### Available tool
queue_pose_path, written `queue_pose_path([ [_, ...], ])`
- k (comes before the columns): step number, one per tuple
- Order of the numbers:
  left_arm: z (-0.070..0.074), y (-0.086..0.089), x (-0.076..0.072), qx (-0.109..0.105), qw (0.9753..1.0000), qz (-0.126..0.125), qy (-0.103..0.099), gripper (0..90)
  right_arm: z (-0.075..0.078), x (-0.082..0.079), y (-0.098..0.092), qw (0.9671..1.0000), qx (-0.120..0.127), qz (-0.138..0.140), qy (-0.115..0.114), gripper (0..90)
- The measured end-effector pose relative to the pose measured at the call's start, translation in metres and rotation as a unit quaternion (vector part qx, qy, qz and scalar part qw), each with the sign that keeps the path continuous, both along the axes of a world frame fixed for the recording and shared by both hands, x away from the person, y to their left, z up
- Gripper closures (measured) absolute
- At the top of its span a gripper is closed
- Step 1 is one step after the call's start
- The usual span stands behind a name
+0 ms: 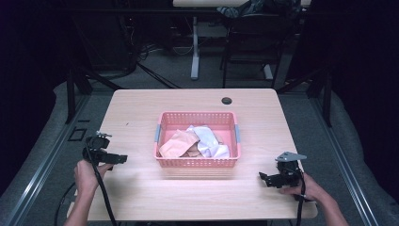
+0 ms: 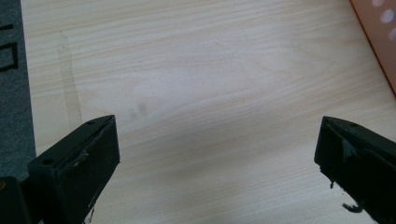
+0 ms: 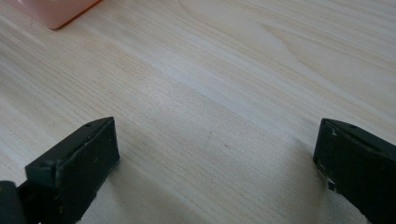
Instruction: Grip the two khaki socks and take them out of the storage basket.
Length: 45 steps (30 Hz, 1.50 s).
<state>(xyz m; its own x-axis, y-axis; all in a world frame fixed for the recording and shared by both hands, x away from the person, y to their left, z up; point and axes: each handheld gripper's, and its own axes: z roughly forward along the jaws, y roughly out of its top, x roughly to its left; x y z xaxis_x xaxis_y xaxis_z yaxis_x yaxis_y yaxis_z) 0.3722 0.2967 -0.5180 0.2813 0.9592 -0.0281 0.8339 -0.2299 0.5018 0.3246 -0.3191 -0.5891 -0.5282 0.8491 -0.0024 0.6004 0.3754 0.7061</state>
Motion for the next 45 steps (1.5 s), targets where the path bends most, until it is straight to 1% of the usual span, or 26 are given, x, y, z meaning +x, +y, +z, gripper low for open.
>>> queue_pose_path([
  [4,0.003,-0.004,0.002,-0.004,1.0000,-0.006,-0.003,0.1,0.000,0.000,0.000,1.0000,0.000,0.000,0.000,0.0],
  [6,0.006,-0.005,0.003,-0.002,0.9999,-0.011,-0.006,0.0,0.000,0.000,0.000,1.0000,0.005,0.001,0.001,0.0],
  [8,0.007,-0.005,0.004,-0.005,0.9999,-0.011,-0.006,0.0,0.000,0.000,0.000,1.0000,0.005,0.000,0.000,0.0],
  [10,0.013,-0.006,0.005,-0.008,0.9998,-0.012,-0.012,0.0,0.000,0.000,0.000,1.0000,0.003,0.002,0.001,0.0],
  [13,0.017,-0.008,0.006,-0.009,0.9998,-0.014,-0.013,0.0,0.000,0.001,0.000,1.0000,0.003,0.004,0.001,0.0],
  [15,0.025,-0.012,0.007,-0.007,0.9996,-0.022,-0.019,0.0,0.000,0.001,0.000,1.0000,0.003,0.004,0.001,0.0],
  [16,0.025,-0.012,0.007,-0.007,0.9996,-0.022,-0.019,0.0,0.000,0.001,0.000,1.0000,0.003,0.004,0.001,0.0],
  [17,0.031,-0.016,0.008,-0.008,0.9994,-0.024,-0.022,0.0,0.000,0.001,0.001,1.0000,0.003,0.003,0.000,0.0],
  [18,0.031,-0.016,0.008,-0.008,0.9994,-0.024,-0.022,0.0,0.000,0.001,0.001,1.0000,0.003,0.003,0.000,0.0],
  [19,0.037,-0.020,0.010,-0.005,0.9992,-0.029,-0.025,0.0,0.000,0.001,0.001,1.0000,0.004,0.003,0.000,0.0],
  [20,0.037,-0.020,0.010,-0.005,0.9992,-0.029,-0.025,0.0,0.000,0.001,0.001,1.0000,0.004,0.003,0.000,0.0],
  [22,0.045,-0.027,0.013,-0.004,0.9989,-0.038,-0.027,0.0,0.000,0.001,0.001,1.0000,0.004,0.000,-0.001,0.0],
  [26,0.054,-0.040,0.016,-0.003,0.9980,-0.055,-0.031,0.0,-0.001,0.001,0.001,1.0000,0.007,0.004,-0.001,0.0],
  [27,0.054,-0.040,0.016,-0.003,0.9980,-0.055,-0.031,0.0,-0.001,0.001,0.001,1.0000,0.007,0.004,-0.001,0.0],
  [29,0.060,-0.050,0.018,-0.005,0.9971,-0.069,-0.033,0.1,-0.001,0.002,0.001,1.0000,0.006,0.005,-0.001,0.0],
  [30,0.060,-0.050,0.018,-0.005,0.9971,-0.069,-0.033,0.1,-0.001,0.002,0.001,1.0000,0.006,0.005,-0.001,0.0],
  [31,0.062,-0.055,0.020,-0.005,0.9968,-0.072,-0.035,0.1,0.000,0.002,0.001,1.0000,0.004,0.005,0.000,0.0],
  [32,0.065,-0.061,0.022,0.000,0.9959,-0.083,-0.036,0.1,0.000,0.002,0.002,1.0000,0.004,0.005,0.000,0.0],
  [34,0.067,-0.064,0.023,-0.001,0.9956,-0.086,-0.037,0.1,-0.001,0.003,0.002,1.0000,0.004,0.007,-0.002,0.0],
  [35,0.069,-0.071,0.024,-0.003,0.9949,-0.093,-0.040,0.1,-0.001,0.003,0.002,0.9999,0.005,0.009,-0.001,0.0],
  [37,0.072,-0.078,0.026,-0.002,0.9938,-0.103,-0.042,0.1,0.000,0.003,0.002,0.9999,0.003,0.011,0.000,0.0],
  [39,0.075,-0.087,0.028,0.002,0.9928,-0.112,-0.043,0.1,0.000,0.003,0.002,0.9999,-0.001,0.012,0.001,0.0],
  [42,0.076,-0.100,0.033,-0.002,0.9911,-0.125,-0.044,0.0,0.000,0.004,0.002,0.9999,-0.001,0.012,0.001,0.0],
  [43,0.076,-0.100,0.033,-0.002,0.9911,-0.125,-0.044,0.0,0.000,0.004,0.002,0.9999,-0.001,0.012,0.001,0.0],
  [44,0.077,-0.109,0.036,-0.003,0.9899,-0.134,-0.044,0.1,0.000,0.004,0.002,0.9999,0.000,0.012,0.001,0.0],
  [45,0.077,-0.113,0.037,-0.004,0.9891,-0.140,-0.044,0.0,0.000,0.004,0.002,0.9999,0.000,0.012,0.001,0.0],
])
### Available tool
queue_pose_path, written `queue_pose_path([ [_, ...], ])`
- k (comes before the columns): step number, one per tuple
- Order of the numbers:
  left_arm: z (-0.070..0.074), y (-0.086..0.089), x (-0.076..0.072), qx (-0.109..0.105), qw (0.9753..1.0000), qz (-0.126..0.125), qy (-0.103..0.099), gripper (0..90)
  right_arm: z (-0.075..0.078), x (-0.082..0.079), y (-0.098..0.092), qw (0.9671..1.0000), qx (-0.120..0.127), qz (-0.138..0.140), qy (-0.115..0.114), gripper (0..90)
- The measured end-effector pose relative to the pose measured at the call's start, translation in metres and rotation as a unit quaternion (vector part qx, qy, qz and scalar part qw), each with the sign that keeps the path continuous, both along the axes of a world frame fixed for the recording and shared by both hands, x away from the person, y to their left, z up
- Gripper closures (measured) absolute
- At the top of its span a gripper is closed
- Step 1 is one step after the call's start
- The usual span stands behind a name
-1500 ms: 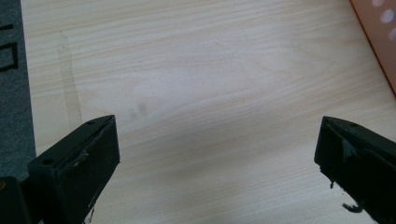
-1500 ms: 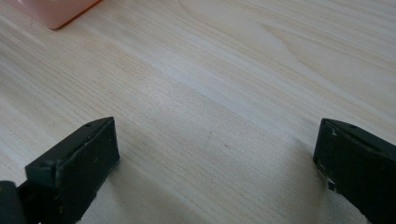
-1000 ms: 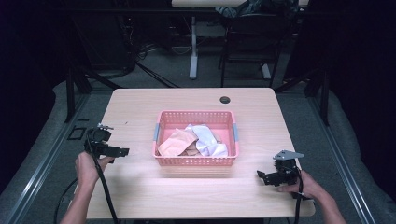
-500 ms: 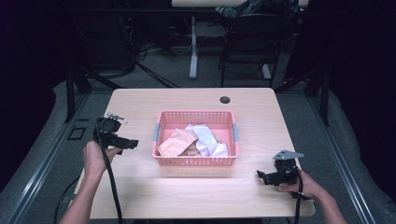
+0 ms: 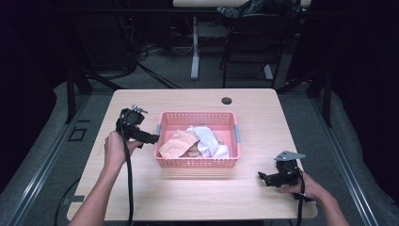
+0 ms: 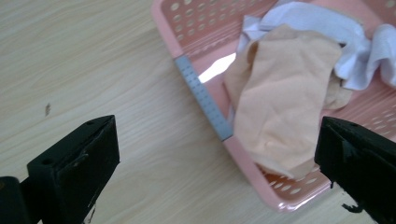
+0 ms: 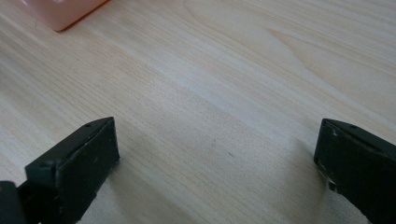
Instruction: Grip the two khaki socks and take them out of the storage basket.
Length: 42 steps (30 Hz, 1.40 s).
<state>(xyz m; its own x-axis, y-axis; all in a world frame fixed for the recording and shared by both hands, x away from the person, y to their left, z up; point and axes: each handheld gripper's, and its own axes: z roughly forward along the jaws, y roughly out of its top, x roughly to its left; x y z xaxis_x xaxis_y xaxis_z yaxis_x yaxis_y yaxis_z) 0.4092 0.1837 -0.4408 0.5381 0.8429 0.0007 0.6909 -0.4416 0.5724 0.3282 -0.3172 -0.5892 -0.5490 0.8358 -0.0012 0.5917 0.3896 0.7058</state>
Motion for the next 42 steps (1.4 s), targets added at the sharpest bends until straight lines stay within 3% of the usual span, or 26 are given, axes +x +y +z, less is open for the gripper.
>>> queue_pose_path([
  [9,-0.006,-0.032,0.010,0.002,0.9996,-0.028,0.005,0.1,0.000,0.000,0.000,1.0000,0.001,-0.001,-0.001,0.0],
  [10,-0.009,-0.039,0.013,0.002,0.9994,-0.033,0.014,0.1,0.000,0.000,0.000,1.0000,0.000,0.000,0.000,0.0],
  [15,-0.016,-0.055,0.018,-0.001,0.9987,-0.047,0.020,0.1,0.000,0.000,0.000,1.0000,0.001,-0.001,-0.001,0.0],
  [22,-0.030,-0.073,0.027,0.012,0.9971,-0.064,0.040,0.2,0.000,0.000,0.000,1.0000,0.001,-0.001,-0.001,0.0],
  [29,-0.044,-0.082,0.037,0.024,0.9960,-0.066,0.056,1.7,0.000,0.000,0.000,1.0000,0.001,-0.001,-0.001,0.0],
  [34,-0.058,-0.087,0.047,0.036,0.9953,-0.056,0.070,9.5,0.000,0.000,0.000,1.0000,0.001,-0.001,-0.001,0.0],
  [39,-0.065,-0.088,0.050,0.045,0.9956,-0.046,0.067,26.0,0.000,0.000,0.000,1.0000,0.001,-0.001,-0.001,0.0],
  [40,-0.065,-0.089,0.050,0.048,0.9954,-0.047,0.068,26.0,0.000,0.000,0.000,1.0000,0.001,-0.001,-0.001,0.0],
  [41,-0.067,-0.091,0.049,0.054,0.9949,-0.051,0.068,39.3,0.000,0.000,0.000,1.0000,0.001,0.000,-0.001,0.0],
  [42,-0.067,-0.091,0.049,0.054,0.9949,-0.051,0.068,46.2,0.000,0.000,0.000,1.0000,0.000,0.000,0.000,0.0],
])
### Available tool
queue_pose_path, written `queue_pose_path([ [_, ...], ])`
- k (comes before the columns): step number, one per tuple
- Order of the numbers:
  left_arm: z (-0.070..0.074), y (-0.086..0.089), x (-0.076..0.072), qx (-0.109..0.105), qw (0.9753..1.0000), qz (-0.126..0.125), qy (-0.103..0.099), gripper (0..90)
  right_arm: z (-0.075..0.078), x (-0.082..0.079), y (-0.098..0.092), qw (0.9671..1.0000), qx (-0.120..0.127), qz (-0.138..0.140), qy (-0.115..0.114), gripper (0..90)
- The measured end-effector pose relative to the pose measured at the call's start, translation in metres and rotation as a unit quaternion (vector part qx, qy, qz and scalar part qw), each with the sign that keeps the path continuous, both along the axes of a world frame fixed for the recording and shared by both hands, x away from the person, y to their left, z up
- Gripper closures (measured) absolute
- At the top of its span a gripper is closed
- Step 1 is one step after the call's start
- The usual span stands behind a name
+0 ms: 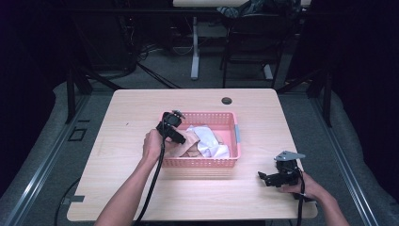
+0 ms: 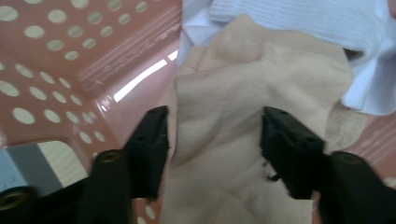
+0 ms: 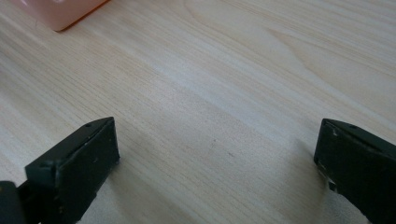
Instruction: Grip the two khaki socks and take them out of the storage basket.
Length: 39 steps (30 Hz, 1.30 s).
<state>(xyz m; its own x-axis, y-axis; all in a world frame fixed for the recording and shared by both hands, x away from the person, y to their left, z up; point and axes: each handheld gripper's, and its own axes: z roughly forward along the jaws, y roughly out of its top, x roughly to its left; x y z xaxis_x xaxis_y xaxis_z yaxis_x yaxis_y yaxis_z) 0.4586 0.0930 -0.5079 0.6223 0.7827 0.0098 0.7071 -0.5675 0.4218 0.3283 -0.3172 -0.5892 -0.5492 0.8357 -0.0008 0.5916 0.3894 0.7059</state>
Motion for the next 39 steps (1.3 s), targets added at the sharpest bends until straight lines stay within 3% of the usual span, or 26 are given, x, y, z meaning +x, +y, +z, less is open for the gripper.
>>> queue_pose_path([
  [6,0.003,-0.001,-0.008,0.008,0.9998,-0.013,-0.014,74.0,0.000,0.000,0.000,1.0000,0.000,0.000,0.000,0.0],
  [13,0.009,0.002,-0.014,0.004,0.9993,-0.031,-0.022,86.8,0.000,0.000,0.000,1.0000,0.001,-0.001,-0.001,0.0],
  [22,0.015,0.004,-0.017,-0.005,0.9990,-0.039,-0.023,88.0,0.000,0.000,0.000,1.0000,0.001,-0.001,0.000,0.0],
  [28,0.029,0.007,-0.021,-0.019,0.9984,-0.045,-0.030,87.9,0.000,0.000,0.000,1.0000,0.001,-0.001,-0.001,0.0],
  [39,0.053,0.009,-0.024,-0.024,0.9975,-0.055,-0.038,88.0,0.000,0.000,0.000,1.0000,0.001,-0.001,0.000,0.0],
])
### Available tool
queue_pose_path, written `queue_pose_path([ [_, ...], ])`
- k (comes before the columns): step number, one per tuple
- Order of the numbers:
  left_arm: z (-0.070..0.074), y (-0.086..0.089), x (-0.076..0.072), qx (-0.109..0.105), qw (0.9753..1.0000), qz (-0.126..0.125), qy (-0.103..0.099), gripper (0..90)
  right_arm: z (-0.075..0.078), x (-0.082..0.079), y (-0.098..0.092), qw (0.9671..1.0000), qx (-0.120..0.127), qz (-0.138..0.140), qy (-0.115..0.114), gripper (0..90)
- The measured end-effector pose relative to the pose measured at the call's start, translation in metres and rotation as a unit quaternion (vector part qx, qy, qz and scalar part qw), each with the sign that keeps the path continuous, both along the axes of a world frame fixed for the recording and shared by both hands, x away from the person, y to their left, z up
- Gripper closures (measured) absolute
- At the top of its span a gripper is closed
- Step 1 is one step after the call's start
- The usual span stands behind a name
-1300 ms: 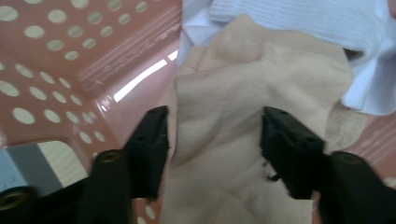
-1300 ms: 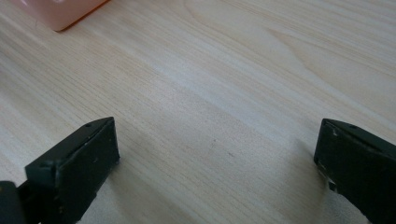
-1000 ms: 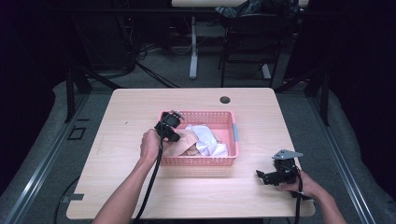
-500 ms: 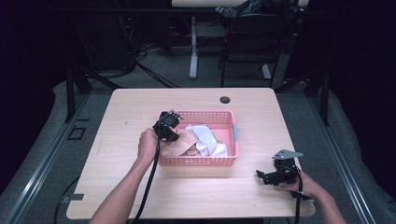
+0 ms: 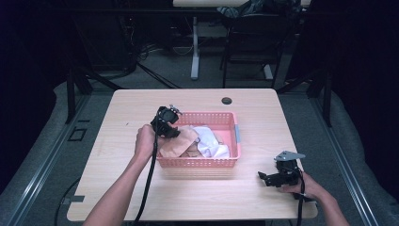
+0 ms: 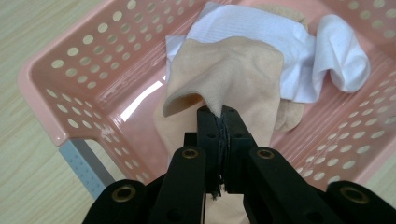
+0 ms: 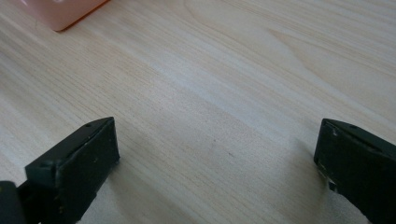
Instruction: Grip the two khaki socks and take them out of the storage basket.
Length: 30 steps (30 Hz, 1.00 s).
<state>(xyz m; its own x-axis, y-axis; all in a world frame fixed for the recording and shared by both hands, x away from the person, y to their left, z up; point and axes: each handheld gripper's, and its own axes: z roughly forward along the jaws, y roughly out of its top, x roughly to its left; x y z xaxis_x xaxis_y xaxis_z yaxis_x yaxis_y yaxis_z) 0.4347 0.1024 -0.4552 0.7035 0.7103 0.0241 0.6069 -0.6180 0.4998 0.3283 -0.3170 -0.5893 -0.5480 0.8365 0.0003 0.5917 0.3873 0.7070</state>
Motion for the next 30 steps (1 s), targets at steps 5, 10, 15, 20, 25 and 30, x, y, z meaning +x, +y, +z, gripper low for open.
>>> queue_pose_path([
  [5,0.008,0.001,-0.001,-0.001,1.0000,0.000,-0.008,88.0,0.000,0.000,0.000,1.0000,0.000,0.000,0.000,0.0],
  [10,0.017,0.003,0.000,-0.009,0.9999,0.000,-0.010,88.0,0.000,0.000,0.000,1.0000,0.000,0.000,0.000,0.0],
  [15,0.026,0.006,0.000,-0.014,0.9998,0.004,-0.017,87.9,0.000,0.000,0.000,1.0000,0.000,0.000,0.000,0.0],
  [20,0.033,0.007,0.000,-0.015,0.9997,0.004,-0.021,87.9,0.000,0.000,0.000,1.0000,0.000,0.000,0.000,0.0],
  [25,0.044,0.008,-0.002,-0.018,0.9995,0.006,-0.025,87.9,0.000,0.000,0.000,1.0000,0.000,0.000,0.000,0.0],
  [30,0.054,0.008,-0.002,-0.018,0.9993,0.006,-0.032,87.9,0.000,0.000,0.000,1.0000,0.000,0.000,0.000,0.0],
])
